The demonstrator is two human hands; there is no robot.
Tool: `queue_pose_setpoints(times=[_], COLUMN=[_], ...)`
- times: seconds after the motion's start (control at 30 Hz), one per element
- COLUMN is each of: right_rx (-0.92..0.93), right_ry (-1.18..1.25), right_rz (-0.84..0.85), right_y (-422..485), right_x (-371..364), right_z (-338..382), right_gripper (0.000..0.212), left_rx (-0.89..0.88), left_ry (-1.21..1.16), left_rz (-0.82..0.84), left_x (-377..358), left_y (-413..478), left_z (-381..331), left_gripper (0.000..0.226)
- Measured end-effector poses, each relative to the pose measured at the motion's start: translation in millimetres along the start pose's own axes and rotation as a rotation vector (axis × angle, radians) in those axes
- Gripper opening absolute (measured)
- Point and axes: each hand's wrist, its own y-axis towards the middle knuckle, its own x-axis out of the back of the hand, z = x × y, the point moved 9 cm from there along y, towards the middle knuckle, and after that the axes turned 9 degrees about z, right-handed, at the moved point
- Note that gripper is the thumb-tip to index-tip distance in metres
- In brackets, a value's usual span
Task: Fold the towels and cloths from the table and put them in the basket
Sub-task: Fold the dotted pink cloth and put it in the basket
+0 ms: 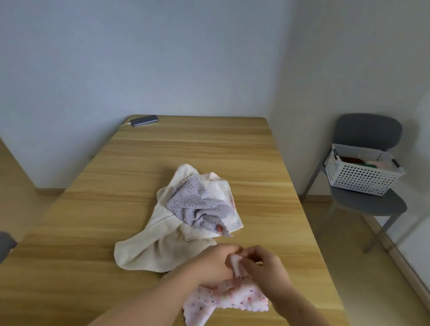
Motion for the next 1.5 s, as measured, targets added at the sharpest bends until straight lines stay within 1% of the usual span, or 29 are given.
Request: queue_pose_setpoints(times=[0.03, 0.1, 0.17, 0.23, 0.27, 0.3, 0.33, 0.37, 0.4, 0.43, 0.5, 0.57, 0.6, 0.67, 0.7, 0.77, 0.8, 0.9, 0.93, 0.97, 1.0, 1.03, 1.1, 1.13, 1.27, 1.3, 1.37, 1.5], right_rx=[0.034, 0.067, 0.068, 0.090, 0.110, 0.132, 0.150, 0.168, 0.187, 0.202, 0.228, 0.243, 0.243, 0.231, 0.222, 0.193, 0.179, 0.179, 0.183, 0.186, 0.184, 0.179, 0.163, 0.154, 0.124, 0.123, 0.120, 0.090], right_ry=[0.033, 0.130, 0.227, 0.206, 0.154, 0.119, 0.123, 0.161, 0.194, 0.201, 0.161, 0.152, 0.190, 0.339, 0.399, 0.429, 0.411, 0.346, 0.326, 0.300, 0.274, 0.257, 0.265, 0.282, 0.360, 0.373, 0.342, 0.103], right_rz=[-0.016, -0.012, 0.060, 0.089, 0.069, 0.038, 0.005, -0.025, -0.043, -0.050, -0.044, -0.035, -0.022, 0.045, 0.080, 0.114, 0.119, 0.124, 0.128, 0.126, 0.114, 0.093, 0.048, 0.030, -0.014, -0.035, -0.111, -0.278], right_y=[-5, -15, -21, -27, -30, -33, -36, -38, -40, -41, -43, -44, -44, -43, -43, -41, -40, -39, -39, -39, -39, -39, -39, -38, -39, -40, -41, -37], right_x=[8, 22, 28, 35, 41, 47, 52, 58, 62, 64, 65, 66, 67, 66, 64, 60, 58, 49, 47, 46, 46, 48, 54, 57, 70, 74, 83, 104], right_z=[10, 24, 31, 37, 42, 47, 52, 57, 63, 70, 79, 82, 82, 78, 77, 72, 71, 72, 74, 75, 75, 74, 70, 68, 62, 62, 61, 55], right_gripper=[0.011, 0.007, 0.022, 0.030, 0.026, 0.017, 0.008, 0.009, 0.011, 0.012, 0.015, 0.016, 0.014, 0.008, 0.005, 0.013, 0.017, 0.018, 0.020, 0.024, 0.027, 0.027, 0.023, 0.022, 0.030, 0.033, 0.030, 0.019], left_rx=[-0.003, -0.023, -0.060, -0.086, -0.089, -0.092, -0.103, -0.125, -0.153, -0.180, -0.226, -0.239, -0.239, -0.222, -0.189, -0.125, -0.116, -0.126, -0.122, -0.108, -0.099, -0.094, -0.068, -0.051, -0.005, 0.000, -0.015, -0.038], left_ry=[-0.006, -0.049, -0.171, -0.297, -0.358, -0.414, -0.466, -0.521, -0.589, -0.688, -0.883, -0.953, -0.966, -0.941, -0.875, -0.687, -0.625, -0.548, -0.490, -0.413, -0.327, -0.257, -0.198, -0.171, -0.044, -0.044, -0.118, -0.123], left_rz=[-0.044, -0.165, -0.273, -0.354, -0.371, -0.367, -0.346, -0.319, -0.298, -0.281, -0.238, -0.213, -0.210, -0.249, -0.307, -0.396, -0.376, -0.133, -0.091, -0.099, -0.145, -0.217, -0.360, -0.422, -0.570, -0.618, -0.698, -0.733], left_x=[5, 20, 34, 47, 52, 54, 56, 56, 56, 55, 51, 51, 53, 58, 62, 67, 64, 35, 27, 24, 25, 29, 41, 48, 70, 76, 85, 96], left_y=[-2, -10, -20, -31, -36, -40, -43, -47, -50, -52, -54, -54, -56, -58, -58, -61, -59, -49, -47, -45, -44, -42, -41, -42, -48, -52, -60, -65], left_z=[-8, -23, -37, -48, -50, -52, -54, -58, -61, -63, -67, -69, -70, -68, -65, -61, -62, -71, -74, -74, -75, -75, -66, -60, -41, -37, -32, -33], left_gripper=[0.020, 0.013, 0.010, 0.008, 0.007, 0.013, 0.023, 0.033, 0.037, 0.037, 0.031, 0.033, 0.035, 0.039, 0.041, 0.039, 0.038, 0.041, 0.039, 0.030, 0.018, 0.017, 0.028, 0.029, 0.022, 0.022, 0.020, 0.033])
